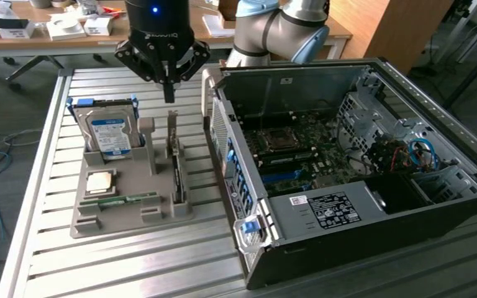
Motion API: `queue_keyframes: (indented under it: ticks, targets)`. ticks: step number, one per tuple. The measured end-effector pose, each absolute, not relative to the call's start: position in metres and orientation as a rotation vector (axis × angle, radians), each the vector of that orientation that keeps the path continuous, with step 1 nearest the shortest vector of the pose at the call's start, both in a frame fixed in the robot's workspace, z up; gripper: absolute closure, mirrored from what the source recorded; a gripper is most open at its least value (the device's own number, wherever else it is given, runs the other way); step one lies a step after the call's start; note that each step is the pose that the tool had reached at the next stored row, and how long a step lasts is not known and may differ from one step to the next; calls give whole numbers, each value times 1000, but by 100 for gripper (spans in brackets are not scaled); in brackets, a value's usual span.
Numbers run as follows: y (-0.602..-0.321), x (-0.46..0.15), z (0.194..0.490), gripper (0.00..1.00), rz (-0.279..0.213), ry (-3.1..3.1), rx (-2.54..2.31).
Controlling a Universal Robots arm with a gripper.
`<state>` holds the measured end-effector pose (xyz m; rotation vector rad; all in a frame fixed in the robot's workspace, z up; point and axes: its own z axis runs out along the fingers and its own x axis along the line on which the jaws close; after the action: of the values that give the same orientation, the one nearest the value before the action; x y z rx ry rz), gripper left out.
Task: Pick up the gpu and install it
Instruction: 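Reach for the gpu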
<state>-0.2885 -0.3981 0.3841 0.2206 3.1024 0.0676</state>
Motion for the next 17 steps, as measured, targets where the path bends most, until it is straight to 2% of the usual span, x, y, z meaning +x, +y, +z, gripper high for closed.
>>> queue_keyframes:
  ticks: [9, 17]
  targets:
    - [-400, -291, 384, 90, 67, 3102, 222]
    - [-413, -291, 384, 90, 68, 3102, 223]
